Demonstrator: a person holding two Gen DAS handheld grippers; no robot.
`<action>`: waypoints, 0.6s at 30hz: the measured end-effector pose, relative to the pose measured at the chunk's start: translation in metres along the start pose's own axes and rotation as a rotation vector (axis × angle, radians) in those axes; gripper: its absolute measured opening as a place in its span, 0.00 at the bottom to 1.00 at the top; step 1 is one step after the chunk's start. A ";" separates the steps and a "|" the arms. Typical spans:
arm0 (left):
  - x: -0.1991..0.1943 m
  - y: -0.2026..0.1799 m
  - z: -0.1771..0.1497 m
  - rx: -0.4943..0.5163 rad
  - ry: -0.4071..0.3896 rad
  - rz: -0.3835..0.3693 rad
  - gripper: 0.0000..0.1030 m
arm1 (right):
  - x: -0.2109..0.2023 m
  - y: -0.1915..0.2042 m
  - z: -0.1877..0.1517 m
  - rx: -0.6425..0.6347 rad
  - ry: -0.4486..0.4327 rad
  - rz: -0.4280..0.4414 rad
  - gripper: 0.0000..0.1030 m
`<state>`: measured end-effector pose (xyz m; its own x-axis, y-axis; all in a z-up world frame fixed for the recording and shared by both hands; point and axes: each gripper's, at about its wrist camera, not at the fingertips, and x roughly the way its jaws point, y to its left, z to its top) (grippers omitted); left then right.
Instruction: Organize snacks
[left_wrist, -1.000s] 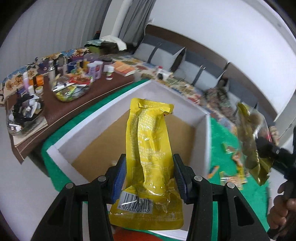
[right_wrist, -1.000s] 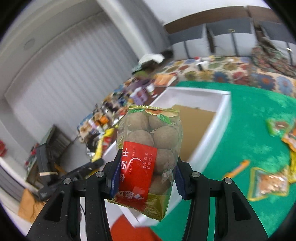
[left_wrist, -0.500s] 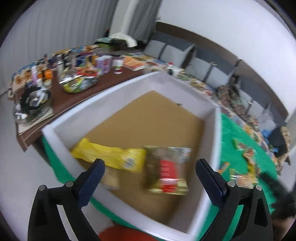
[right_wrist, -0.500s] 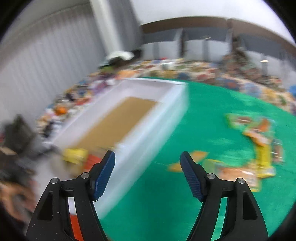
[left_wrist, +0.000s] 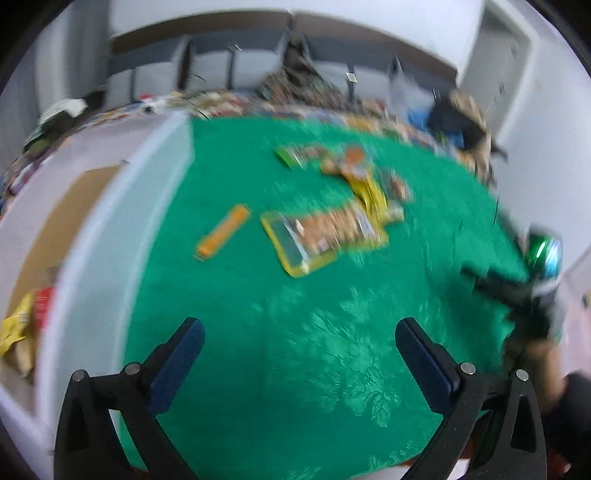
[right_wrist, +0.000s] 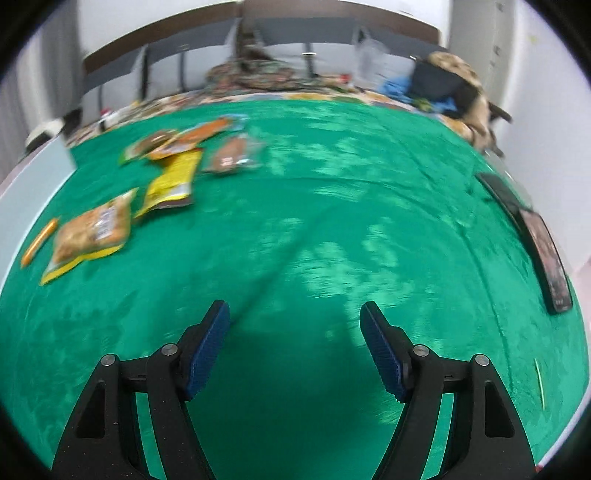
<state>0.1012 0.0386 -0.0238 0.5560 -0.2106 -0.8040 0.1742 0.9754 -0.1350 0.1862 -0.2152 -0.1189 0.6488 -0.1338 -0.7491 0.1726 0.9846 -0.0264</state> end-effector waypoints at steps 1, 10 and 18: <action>0.012 -0.009 -0.002 0.015 0.019 0.009 0.99 | 0.003 -0.006 0.002 0.016 0.001 -0.002 0.74; 0.078 0.002 -0.007 0.024 0.035 0.101 0.99 | 0.019 -0.017 -0.002 0.049 0.025 -0.001 0.74; 0.092 0.031 -0.012 -0.030 -0.021 0.080 0.99 | 0.020 -0.012 -0.006 0.017 0.036 -0.007 0.85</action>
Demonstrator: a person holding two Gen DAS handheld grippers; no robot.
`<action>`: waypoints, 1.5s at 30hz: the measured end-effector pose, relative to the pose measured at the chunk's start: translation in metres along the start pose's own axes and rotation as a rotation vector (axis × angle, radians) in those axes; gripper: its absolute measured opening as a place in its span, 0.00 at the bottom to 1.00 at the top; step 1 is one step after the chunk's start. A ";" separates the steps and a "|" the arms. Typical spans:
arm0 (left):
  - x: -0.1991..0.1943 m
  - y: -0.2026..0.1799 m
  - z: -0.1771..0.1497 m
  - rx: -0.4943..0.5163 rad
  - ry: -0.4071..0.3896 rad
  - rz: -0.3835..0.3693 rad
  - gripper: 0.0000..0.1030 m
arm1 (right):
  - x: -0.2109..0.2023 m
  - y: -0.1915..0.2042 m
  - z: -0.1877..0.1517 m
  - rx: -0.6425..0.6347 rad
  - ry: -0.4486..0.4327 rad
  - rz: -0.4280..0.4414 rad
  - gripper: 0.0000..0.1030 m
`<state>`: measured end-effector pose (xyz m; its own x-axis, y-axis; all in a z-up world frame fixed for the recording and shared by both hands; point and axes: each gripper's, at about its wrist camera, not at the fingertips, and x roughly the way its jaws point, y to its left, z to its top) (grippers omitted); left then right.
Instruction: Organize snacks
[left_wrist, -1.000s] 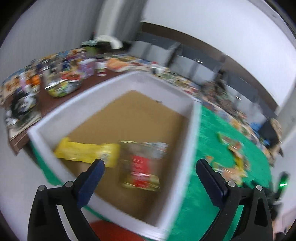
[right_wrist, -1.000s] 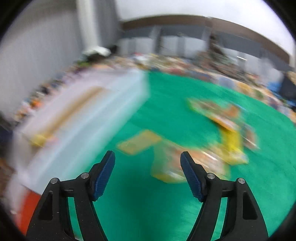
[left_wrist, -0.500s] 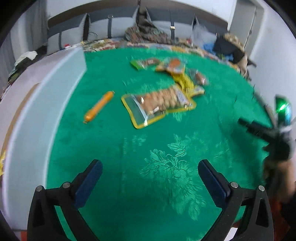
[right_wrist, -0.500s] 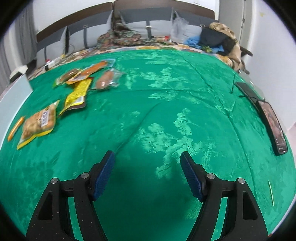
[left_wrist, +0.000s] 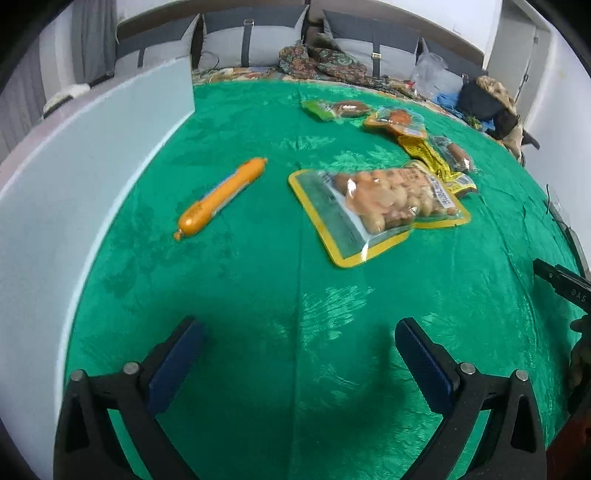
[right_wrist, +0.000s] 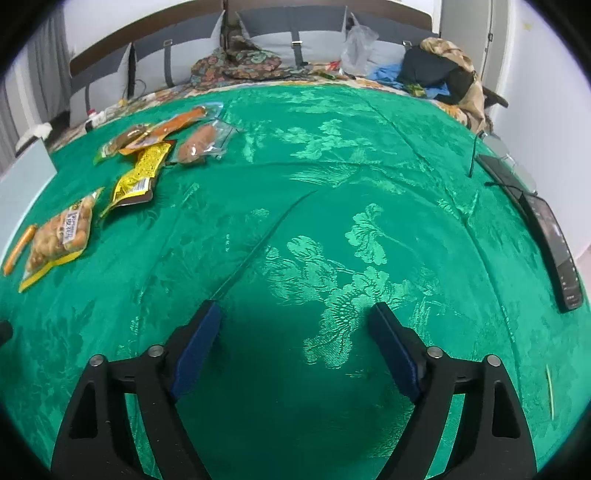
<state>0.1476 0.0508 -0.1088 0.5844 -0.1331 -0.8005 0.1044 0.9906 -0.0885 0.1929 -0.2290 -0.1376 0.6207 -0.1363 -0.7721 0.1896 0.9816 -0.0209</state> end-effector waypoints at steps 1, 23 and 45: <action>0.002 0.000 0.000 0.000 -0.001 0.001 0.99 | 0.000 -0.002 0.000 0.008 0.002 0.004 0.86; 0.000 0.010 0.001 -0.044 -0.050 -0.060 0.99 | 0.000 -0.003 0.003 0.009 0.004 -0.001 0.87; 0.001 0.006 0.001 -0.022 -0.037 -0.034 0.99 | 0.000 -0.003 0.003 0.009 0.003 -0.001 0.88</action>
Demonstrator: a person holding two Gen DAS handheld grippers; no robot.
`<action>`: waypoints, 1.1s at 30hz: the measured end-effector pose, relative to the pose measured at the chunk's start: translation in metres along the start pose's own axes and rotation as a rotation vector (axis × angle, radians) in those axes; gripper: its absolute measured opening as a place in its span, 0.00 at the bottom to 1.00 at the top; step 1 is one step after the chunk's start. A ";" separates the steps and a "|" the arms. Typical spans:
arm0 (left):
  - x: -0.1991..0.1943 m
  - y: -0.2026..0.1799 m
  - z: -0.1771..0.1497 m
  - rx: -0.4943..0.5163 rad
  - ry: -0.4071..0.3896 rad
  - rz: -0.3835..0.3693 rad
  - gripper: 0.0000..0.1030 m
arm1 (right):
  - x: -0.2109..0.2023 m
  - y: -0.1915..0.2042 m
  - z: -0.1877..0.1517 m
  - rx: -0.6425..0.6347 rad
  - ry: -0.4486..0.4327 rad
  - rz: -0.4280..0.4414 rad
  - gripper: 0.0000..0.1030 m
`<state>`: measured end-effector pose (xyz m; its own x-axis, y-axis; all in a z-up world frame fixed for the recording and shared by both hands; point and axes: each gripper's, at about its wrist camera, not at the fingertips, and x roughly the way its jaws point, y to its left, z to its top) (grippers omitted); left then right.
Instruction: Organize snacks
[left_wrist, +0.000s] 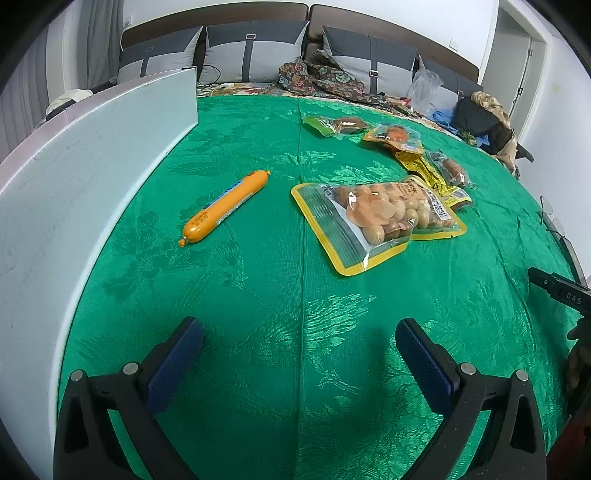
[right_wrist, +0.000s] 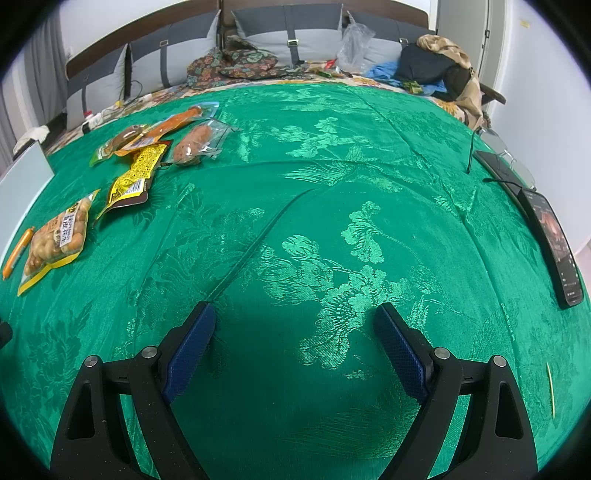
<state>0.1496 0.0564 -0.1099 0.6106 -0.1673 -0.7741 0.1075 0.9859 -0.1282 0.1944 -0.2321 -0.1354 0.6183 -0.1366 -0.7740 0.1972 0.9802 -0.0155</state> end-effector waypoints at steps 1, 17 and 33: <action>0.000 0.000 0.000 0.001 0.000 0.001 0.99 | 0.000 0.000 0.000 0.000 0.000 0.000 0.88; 0.000 0.000 0.000 -0.005 -0.003 -0.006 0.99 | 0.000 0.000 0.000 0.000 0.000 0.000 0.88; -0.001 0.002 0.000 -0.015 -0.011 -0.017 0.99 | 0.000 0.000 0.000 0.001 -0.001 0.001 0.88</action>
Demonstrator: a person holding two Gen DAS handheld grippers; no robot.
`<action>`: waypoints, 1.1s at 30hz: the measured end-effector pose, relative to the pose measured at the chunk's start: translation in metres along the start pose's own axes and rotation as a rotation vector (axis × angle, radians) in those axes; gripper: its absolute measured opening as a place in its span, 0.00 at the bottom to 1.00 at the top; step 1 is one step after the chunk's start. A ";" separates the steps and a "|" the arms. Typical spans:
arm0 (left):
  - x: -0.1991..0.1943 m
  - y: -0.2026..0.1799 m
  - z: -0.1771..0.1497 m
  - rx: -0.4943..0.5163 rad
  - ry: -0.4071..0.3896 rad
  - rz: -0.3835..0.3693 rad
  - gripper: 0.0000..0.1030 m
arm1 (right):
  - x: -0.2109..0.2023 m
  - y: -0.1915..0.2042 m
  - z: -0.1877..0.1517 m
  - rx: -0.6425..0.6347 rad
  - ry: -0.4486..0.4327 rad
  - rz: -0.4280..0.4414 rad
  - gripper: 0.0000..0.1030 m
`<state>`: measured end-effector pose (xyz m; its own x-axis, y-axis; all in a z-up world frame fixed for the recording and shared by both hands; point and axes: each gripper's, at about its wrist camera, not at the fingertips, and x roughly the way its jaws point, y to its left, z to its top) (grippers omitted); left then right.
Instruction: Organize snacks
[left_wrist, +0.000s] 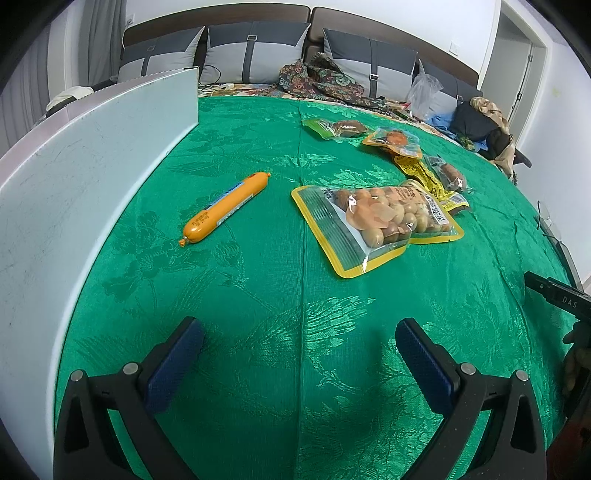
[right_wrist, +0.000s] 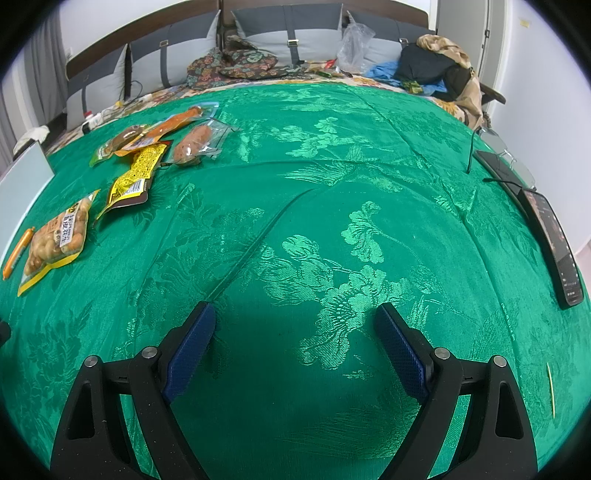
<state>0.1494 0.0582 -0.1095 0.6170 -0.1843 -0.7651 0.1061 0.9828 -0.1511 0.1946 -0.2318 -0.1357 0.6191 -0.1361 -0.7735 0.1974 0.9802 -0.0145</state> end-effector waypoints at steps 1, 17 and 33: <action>0.000 0.000 0.000 0.000 0.000 0.000 0.99 | 0.000 0.000 0.000 0.000 0.000 0.000 0.88; -0.026 0.005 0.007 -0.036 0.017 -0.030 0.98 | 0.000 0.000 0.000 0.001 -0.001 0.000 0.88; 0.059 0.041 0.096 0.085 0.242 0.163 0.45 | 0.000 0.000 0.000 0.001 -0.001 0.001 0.89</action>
<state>0.2648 0.0891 -0.1005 0.4285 -0.0114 -0.9035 0.0925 0.9952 0.0313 0.1946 -0.2316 -0.1357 0.6201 -0.1355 -0.7728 0.1978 0.9802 -0.0132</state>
